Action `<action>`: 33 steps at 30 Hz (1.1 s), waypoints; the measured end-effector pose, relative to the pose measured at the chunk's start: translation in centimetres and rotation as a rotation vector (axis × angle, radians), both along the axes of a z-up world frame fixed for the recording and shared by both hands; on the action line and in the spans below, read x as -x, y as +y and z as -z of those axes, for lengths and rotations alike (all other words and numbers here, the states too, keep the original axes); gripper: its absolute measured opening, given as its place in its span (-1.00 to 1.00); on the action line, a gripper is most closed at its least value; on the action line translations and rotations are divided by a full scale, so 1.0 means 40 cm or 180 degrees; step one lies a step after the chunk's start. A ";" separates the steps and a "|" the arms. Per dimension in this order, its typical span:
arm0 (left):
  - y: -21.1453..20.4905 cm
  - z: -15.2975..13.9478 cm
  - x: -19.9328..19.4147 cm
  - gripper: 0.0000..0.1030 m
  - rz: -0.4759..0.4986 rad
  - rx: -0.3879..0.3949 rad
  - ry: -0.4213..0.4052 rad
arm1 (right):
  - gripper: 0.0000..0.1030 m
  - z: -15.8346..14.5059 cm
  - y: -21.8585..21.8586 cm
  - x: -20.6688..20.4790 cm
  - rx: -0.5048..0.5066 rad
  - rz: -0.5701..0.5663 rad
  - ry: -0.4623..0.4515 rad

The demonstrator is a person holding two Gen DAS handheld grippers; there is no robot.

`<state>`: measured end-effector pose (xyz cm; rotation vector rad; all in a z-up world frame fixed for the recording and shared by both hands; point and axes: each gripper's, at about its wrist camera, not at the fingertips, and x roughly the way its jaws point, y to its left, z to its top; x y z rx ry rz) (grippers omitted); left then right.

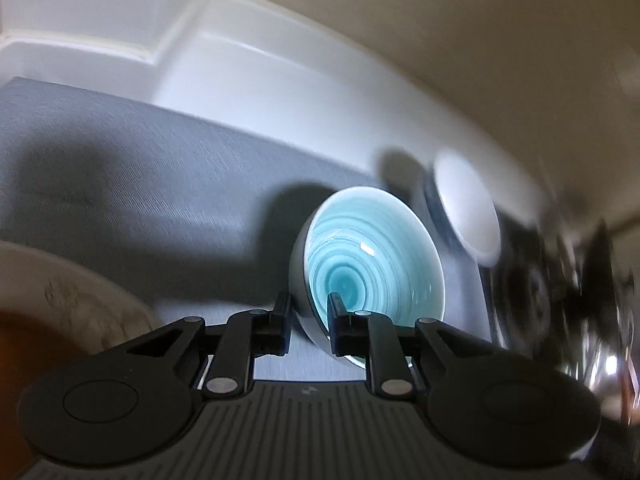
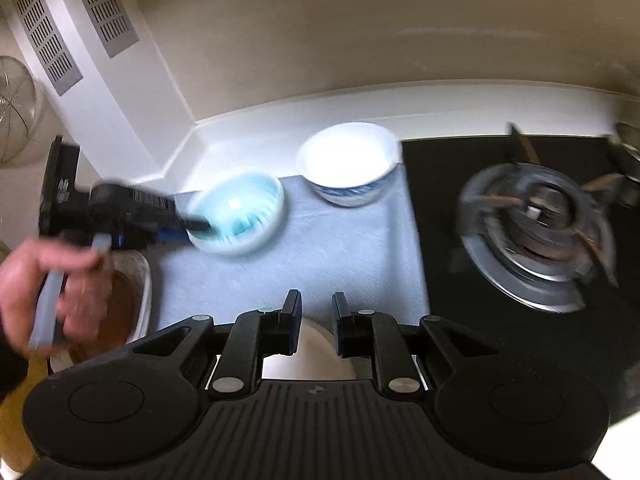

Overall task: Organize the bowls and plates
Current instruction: 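Close the left gripper on the teal bowl rim and lift it, then carry the teal bowl with the left gripper and lower it into the cream bowls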

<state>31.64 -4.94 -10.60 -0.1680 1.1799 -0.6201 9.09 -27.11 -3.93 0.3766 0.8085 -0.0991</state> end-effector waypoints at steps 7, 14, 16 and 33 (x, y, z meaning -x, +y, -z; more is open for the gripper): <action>0.010 -0.023 0.026 -0.61 0.0001 -0.0089 -0.0357 | -0.57 0.030 0.006 -0.161 -0.0079 -0.0159 0.0138; -0.012 -0.015 0.026 -0.61 -0.0005 -0.0156 -0.0506 | -0.54 0.089 0.007 -0.270 -0.0186 -0.0218 0.0429; -0.014 -0.011 0.025 -0.63 0.0030 -0.0171 -0.0497 | -0.54 0.110 0.012 -0.285 -0.0202 -0.0211 0.0499; -0.030 -0.049 0.081 -0.84 0.0271 -0.0221 -0.0907 | -0.79 0.120 0.019 -0.278 -0.0330 -0.0004 0.0456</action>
